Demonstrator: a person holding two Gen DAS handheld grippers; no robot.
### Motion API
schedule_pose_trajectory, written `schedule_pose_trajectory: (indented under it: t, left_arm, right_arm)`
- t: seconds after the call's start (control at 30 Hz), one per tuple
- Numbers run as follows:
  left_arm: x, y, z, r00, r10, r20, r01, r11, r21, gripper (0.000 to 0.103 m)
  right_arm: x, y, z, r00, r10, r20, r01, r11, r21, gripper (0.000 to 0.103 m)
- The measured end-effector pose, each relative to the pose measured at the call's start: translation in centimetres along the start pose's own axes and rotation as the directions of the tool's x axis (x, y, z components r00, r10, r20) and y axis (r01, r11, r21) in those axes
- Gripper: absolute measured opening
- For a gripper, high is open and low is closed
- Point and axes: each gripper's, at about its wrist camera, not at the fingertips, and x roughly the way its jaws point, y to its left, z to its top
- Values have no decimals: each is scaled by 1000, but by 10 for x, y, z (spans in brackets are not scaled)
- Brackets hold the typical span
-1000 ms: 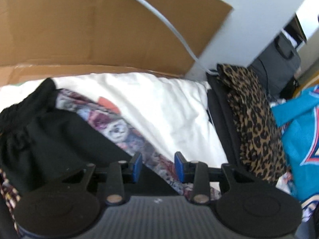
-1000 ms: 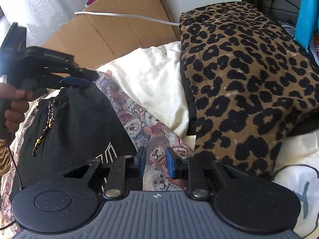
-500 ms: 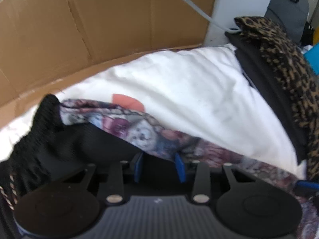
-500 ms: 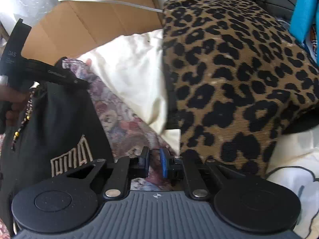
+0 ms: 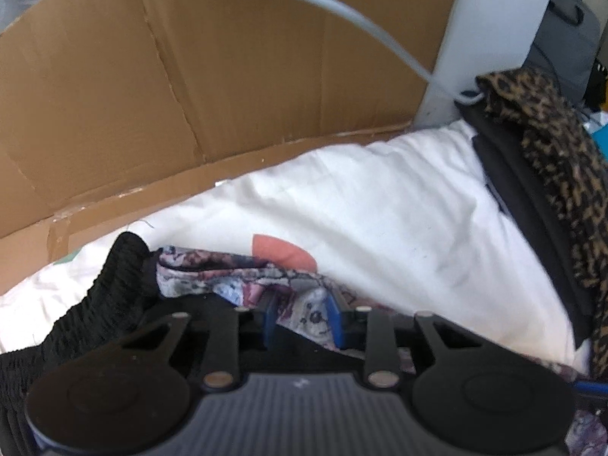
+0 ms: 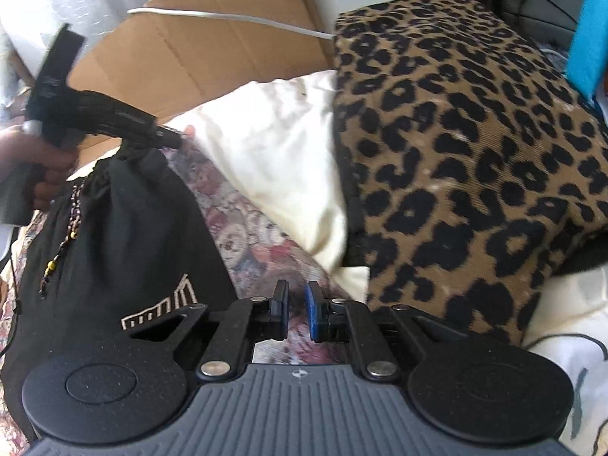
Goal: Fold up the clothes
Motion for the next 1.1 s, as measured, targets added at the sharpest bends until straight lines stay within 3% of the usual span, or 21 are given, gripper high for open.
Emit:
schedule_pose_trajectory:
  t: [0.17, 0.37, 0.53, 0.63, 0.83, 0.93, 1.03, 1.1]
  left_arm:
    - [18, 0, 3, 1000, 15, -24, -15, 1000, 19, 31]
    - [26, 13, 18, 999, 47, 0, -47, 997, 59, 29]
    - [23, 40, 33, 998, 66, -7, -65, 997, 46, 17]
    - [8, 51, 37, 1000, 22, 19, -23, 999, 43, 18]
    - [-15, 59, 33, 996, -86, 2, 86, 996, 34, 18]
    - [-9, 59, 24, 995, -90, -51, 93, 995, 43, 18]
    - [8, 63, 17, 996, -16, -92, 22, 998, 63, 18]
    - [18, 71, 18, 997, -1, -80, 3, 1000, 27, 15]
  right_arm:
    - [12, 2, 5, 1000, -10, -29, 10, 1000, -13, 14]
    - [21, 6, 6, 998, -35, -53, 33, 999, -37, 11]
    - [22, 6, 6, 997, -40, -60, 37, 998, -54, 10]
    - [22, 5, 7, 997, -35, -63, 33, 998, -44, 10]
    - [22, 5, 7, 998, -34, -61, 32, 999, -40, 11]
    - [22, 4, 6, 998, -33, -59, 30, 999, -39, 11]
    - [22, 5, 5, 998, -34, -58, 31, 999, -43, 11]
    - [22, 5, 5, 998, -34, -57, 32, 999, -44, 11]
